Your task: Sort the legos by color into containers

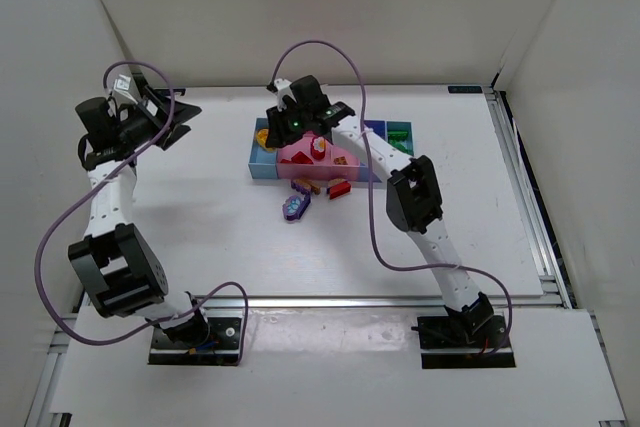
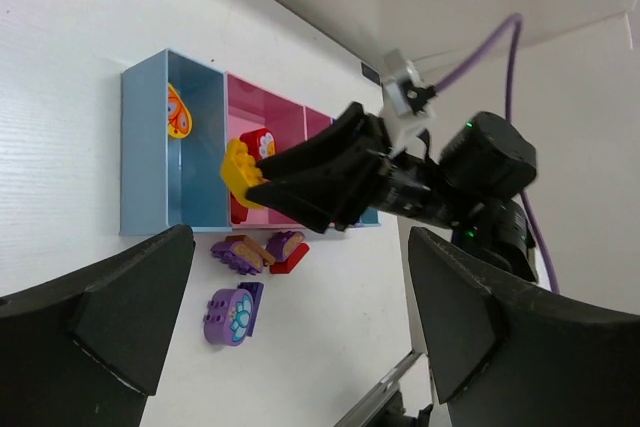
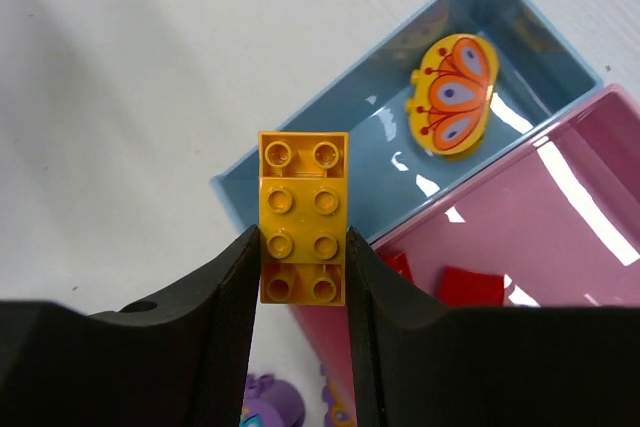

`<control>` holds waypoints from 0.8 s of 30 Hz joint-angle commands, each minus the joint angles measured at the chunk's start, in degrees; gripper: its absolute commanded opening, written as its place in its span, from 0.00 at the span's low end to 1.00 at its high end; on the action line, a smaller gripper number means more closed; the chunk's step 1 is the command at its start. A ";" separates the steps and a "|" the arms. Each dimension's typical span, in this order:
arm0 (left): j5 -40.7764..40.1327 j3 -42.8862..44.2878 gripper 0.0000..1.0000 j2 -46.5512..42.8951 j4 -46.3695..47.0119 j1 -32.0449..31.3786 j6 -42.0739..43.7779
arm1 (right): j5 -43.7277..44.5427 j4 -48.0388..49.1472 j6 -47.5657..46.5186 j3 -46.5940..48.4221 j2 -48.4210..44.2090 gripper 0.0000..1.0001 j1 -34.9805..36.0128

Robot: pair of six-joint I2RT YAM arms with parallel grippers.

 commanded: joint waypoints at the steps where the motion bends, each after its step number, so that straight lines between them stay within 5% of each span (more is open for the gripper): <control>1: 2.33 2.74 0.99 -4.09 -1.04 -0.16 3.24 | 4.55 2.58 -2.28 4.49 2.37 0.00 0.60; 4: 2.77 2.83 0.99 -4.18 -1.56 -0.16 3.94 | 6.31 2.67 -2.28 6.78 4.22 0.04 1.12; 11: 3.57 1.78 0.99 -5.24 -2.44 -0.24 6.23 | 6.93 3.11 -2.28 7.93 5.37 0.48 2.18; 14: 3.56 1.52 0.99 -5.59 -2.80 -0.24 7.72 | 7.63 2.76 -2.63 7.32 4.76 0.59 2.18; 20: 5.84 0.90 1.00 -5.76 -2.27 -1.56 10.35 | 7.46 1.70 -5.26 4.77 0.63 0.67 1.04; 24: 7.52 3.44 0.99 -5.94 -10.69 -5.33 22.20 | 6.75 -0.41 -7.29 0.91 -7.62 0.67 -1.15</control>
